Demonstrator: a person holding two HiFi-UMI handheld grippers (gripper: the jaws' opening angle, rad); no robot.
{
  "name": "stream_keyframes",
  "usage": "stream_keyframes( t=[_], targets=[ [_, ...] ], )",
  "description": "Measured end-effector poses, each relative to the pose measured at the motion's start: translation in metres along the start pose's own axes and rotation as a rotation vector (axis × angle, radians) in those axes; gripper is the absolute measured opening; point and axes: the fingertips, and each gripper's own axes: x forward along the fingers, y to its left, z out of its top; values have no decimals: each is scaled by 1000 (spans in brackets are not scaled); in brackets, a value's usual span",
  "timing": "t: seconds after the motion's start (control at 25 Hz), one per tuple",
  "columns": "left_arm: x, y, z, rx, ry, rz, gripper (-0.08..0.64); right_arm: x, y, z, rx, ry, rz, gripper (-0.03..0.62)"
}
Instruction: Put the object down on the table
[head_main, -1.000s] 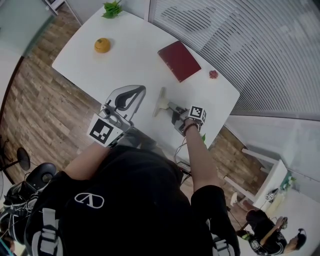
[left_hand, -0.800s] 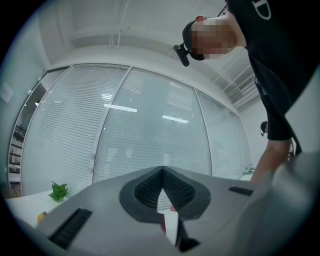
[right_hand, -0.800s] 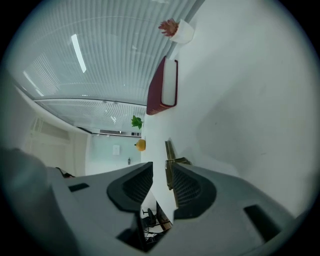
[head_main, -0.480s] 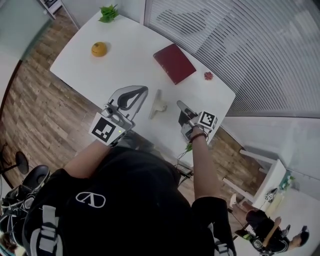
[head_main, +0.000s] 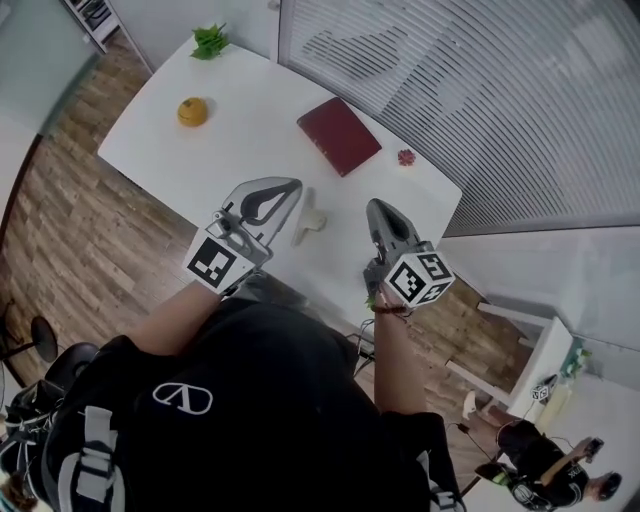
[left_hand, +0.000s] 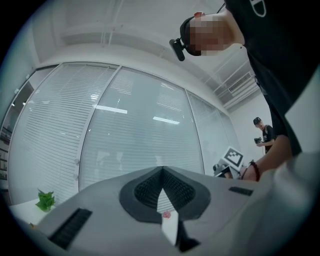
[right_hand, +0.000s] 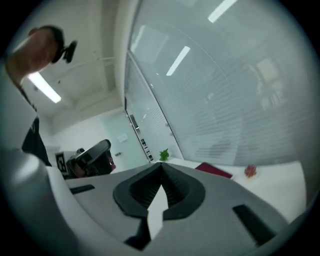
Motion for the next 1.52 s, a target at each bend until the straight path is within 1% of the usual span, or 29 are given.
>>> stream_keyframes(
  t=[0.12, 0.24, 0.32, 0.44, 0.52, 0.6, 0.72, 0.76, 0.92, 1.16, 1.28, 1.52],
  targets=[
    [3, -4, 4, 15, -3, -17, 5, -14, 22, 27, -277, -73, -85, 2],
    [5, -8, 9, 33, -17, -31, 5, -24, 45, 44, -487, -128, -136, 2],
    [6, -12, 12, 52, -25, -42, 5, -27, 59, 50, -578, -155, -148, 2],
    [9, -18, 14, 80, -29, -63, 5, -30, 76, 55, -670, -209, -161, 2],
    [11, -20, 14, 79, -30, -71, 5, -33, 84, 58, -718, -237, -175, 2],
    [13, -19, 15, 70, -32, -71, 5, -35, 82, 56, -717, -235, -189, 2],
    [15, -18, 15, 71, -30, -71, 5, -36, 71, 50, -666, -204, -208, 2],
    [15, -19, 15, 73, -28, -73, 5, -36, 69, 49, -663, -201, -211, 2],
    [16, -21, 12, 72, -22, -78, 5, -37, 65, 50, -646, -214, -220, 0],
    [16, -22, 10, 64, -21, -74, 5, -39, 64, 53, -654, -227, -221, 0],
    [17, -21, 10, 50, -25, -69, 5, -39, 61, 53, -644, -231, -223, 0],
    [18, -22, 9, 55, -24, -70, 5, -41, 59, 52, -619, -226, -230, 0]
  ],
)
